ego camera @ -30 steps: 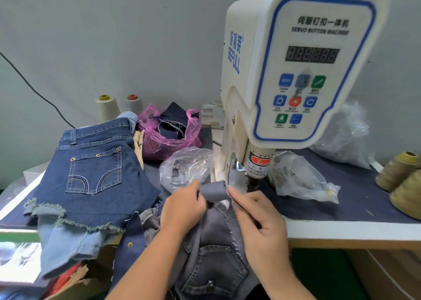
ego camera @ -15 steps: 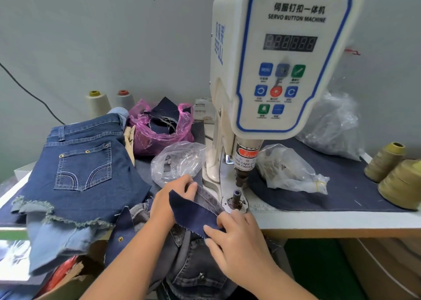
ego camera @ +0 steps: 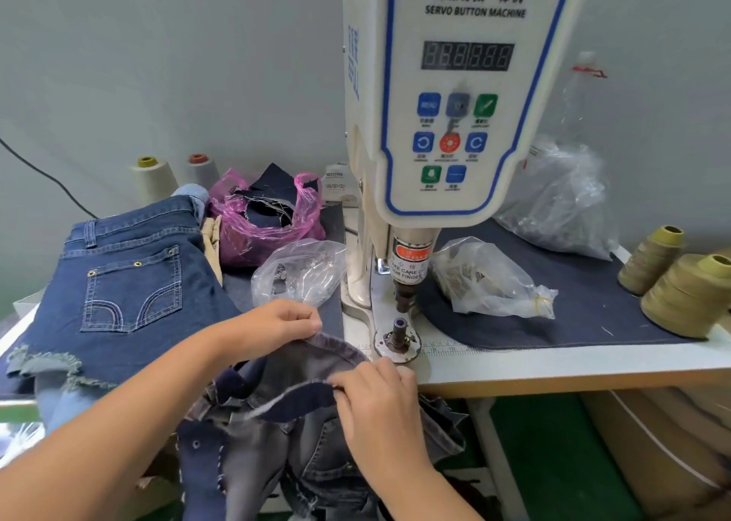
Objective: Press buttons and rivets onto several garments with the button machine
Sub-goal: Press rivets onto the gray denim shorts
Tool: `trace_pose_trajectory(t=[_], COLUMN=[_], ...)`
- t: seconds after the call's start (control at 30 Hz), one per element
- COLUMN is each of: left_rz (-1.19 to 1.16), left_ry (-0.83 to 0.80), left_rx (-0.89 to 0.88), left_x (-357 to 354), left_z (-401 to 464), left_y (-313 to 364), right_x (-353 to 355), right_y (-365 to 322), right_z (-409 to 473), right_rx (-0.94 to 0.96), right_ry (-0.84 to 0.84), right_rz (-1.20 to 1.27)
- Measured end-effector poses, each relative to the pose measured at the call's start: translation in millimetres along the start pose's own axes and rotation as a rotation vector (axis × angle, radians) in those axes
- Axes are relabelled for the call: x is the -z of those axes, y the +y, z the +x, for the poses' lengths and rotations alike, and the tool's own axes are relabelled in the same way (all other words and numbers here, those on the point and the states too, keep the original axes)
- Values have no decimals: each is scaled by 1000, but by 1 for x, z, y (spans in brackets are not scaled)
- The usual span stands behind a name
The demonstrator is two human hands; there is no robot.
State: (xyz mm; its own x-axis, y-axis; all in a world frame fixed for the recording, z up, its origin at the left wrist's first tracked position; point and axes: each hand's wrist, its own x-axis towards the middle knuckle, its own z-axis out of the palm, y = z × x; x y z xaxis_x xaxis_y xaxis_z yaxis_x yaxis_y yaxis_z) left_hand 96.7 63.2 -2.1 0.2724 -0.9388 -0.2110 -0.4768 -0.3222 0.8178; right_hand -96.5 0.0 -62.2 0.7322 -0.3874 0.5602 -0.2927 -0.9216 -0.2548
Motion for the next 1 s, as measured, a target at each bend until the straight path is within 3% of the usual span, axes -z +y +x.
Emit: trace_pose_trajectory(t=[0.1,0.23,0.47,0.5,0.63,0.8,0.87,1.0], left_rz=[35,-17,-53,25,693,947,878,374], left_ry=[16,-90,-108,-86,-18,180,178,-79], left_rx=[-1,-22,-56,-62,-92,-141,-114,-19], left_x=[4,2,-6,-6,-14,-39,-42,-27], left_z=[-6,-14,-27,-29,-28,-18,-12,-6], left_y=[-6,-3,13,18,39,52,55,53], right_x=[7,12,19,22,41,60,66,77], right_y=[2,7,4,5,10,18,25,46], right_z=[2,14,17,21,44,64,68,68], right_rx=[-104,-256,-100,-91,-135,-117,-112,-37], right_ry=[-15,-195,-123,-124,-252,-259,-274,-428], right_rz=[173,378,204,201,290,251,219,260])
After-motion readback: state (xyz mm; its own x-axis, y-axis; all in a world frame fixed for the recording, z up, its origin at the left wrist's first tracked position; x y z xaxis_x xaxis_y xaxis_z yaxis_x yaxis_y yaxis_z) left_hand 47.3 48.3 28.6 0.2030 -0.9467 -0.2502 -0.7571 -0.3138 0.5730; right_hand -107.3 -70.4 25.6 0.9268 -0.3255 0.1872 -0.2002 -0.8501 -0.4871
